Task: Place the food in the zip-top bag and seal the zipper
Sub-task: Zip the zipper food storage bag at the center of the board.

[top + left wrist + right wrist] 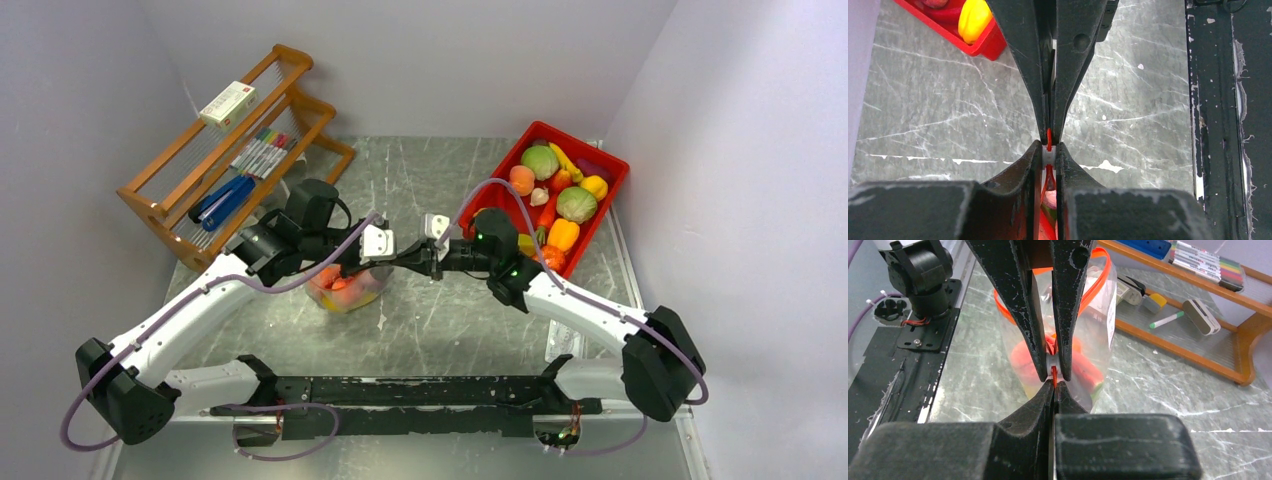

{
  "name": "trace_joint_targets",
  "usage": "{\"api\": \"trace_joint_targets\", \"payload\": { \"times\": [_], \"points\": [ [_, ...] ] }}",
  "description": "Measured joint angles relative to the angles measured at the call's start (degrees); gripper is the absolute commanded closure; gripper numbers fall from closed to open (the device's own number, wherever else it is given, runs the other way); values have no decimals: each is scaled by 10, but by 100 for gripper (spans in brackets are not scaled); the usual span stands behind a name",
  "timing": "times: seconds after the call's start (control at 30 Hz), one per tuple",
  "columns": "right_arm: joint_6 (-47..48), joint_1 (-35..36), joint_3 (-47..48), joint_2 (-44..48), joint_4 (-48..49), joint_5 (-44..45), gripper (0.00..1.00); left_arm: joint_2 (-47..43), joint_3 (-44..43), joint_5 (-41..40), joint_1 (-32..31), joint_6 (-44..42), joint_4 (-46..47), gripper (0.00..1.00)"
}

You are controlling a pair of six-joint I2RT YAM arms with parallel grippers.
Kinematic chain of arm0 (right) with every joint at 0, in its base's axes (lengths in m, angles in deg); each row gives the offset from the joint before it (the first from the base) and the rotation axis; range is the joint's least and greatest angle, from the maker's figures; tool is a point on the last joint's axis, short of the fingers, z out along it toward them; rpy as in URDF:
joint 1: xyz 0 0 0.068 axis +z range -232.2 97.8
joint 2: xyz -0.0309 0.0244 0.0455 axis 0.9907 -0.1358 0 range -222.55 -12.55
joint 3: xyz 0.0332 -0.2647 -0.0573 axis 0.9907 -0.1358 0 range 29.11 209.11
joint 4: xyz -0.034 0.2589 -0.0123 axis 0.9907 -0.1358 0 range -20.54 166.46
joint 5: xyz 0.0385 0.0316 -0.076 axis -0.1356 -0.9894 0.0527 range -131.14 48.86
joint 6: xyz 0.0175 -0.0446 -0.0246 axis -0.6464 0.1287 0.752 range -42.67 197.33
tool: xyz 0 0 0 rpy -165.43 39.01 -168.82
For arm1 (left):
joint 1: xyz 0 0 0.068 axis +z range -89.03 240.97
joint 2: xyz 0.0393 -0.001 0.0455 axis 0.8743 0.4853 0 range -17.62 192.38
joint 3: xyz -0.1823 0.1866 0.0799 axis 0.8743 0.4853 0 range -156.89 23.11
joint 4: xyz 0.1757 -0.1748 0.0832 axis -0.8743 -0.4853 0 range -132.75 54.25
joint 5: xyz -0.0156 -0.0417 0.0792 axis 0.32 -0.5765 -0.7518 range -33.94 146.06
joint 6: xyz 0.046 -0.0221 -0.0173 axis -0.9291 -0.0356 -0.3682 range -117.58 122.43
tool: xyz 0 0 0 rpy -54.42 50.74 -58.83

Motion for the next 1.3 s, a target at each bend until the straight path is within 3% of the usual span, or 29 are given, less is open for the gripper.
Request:
{"api": "trace_joint_targets", "payload": {
  "times": [0.6,0.9,0.93,0.97,1.0,1.17,1.3],
  "points": [
    [-1,-29,-24,25,2,-10,100,-4,8,-14,-2,1,0,93],
    [-7,-82,-41,45,2,-17,100,-20,9,-38,-2,10,-15,93],
    [-8,-86,-43,46,2,-19,92,-22,9,-41,-2,11,-16,93],
    [-9,-89,-44,46,2,-21,71,-24,9,-44,-2,12,-17,93],
    [-10,-91,-44,46,0,-27,60,-26,10,-46,-2,14,-17,93],
    [-9,-72,-35,38,-18,-54,50,-33,13,-48,-2,18,-16,93],
    [-10,-34,-26,26,-15,-55,48,-30,13,-46,-2,20,-14,93]
  ]
}}
